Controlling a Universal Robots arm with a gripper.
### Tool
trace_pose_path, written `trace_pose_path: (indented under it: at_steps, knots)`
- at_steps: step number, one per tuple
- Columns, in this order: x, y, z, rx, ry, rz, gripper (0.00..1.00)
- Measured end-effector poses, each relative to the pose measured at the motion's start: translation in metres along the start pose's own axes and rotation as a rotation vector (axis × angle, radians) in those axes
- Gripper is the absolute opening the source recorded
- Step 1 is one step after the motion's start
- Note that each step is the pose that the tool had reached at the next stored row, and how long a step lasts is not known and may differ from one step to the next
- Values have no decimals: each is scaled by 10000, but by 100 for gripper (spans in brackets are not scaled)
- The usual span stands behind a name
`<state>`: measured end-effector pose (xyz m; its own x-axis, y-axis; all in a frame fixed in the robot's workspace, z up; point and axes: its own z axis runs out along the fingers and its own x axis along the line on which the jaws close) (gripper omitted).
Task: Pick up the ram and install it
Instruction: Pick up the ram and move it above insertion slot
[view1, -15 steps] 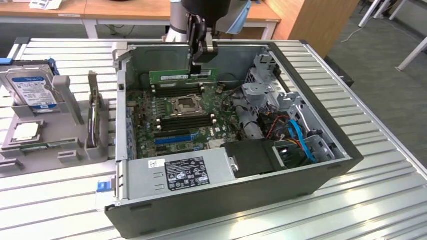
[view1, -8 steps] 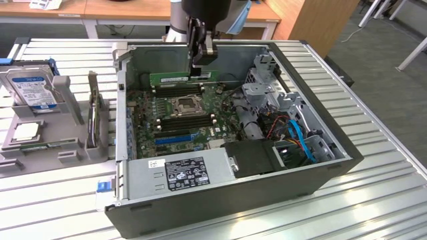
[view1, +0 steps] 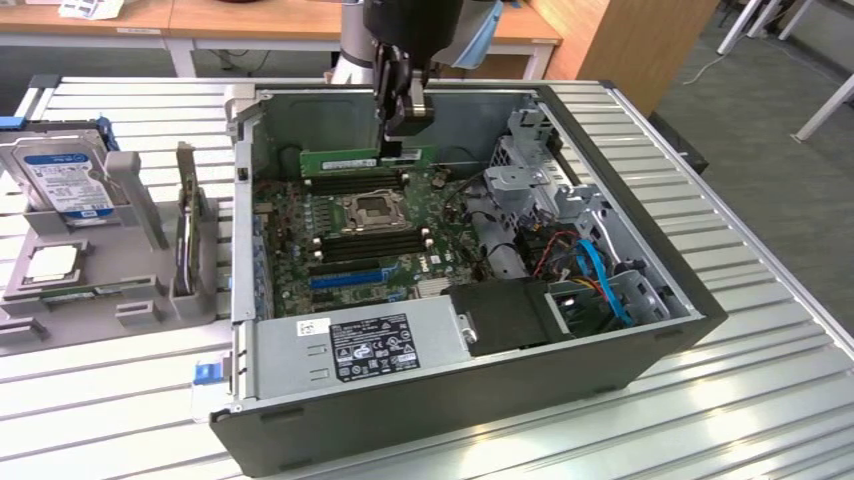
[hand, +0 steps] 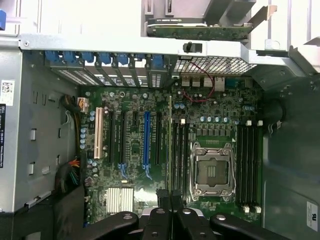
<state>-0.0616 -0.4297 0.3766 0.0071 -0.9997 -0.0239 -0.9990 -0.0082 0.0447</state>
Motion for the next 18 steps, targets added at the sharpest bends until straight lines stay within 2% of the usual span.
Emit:
trace_pose_path:
  at_steps: [18]
  knots:
    - [2, -4, 96, 0, 1, 1, 12]
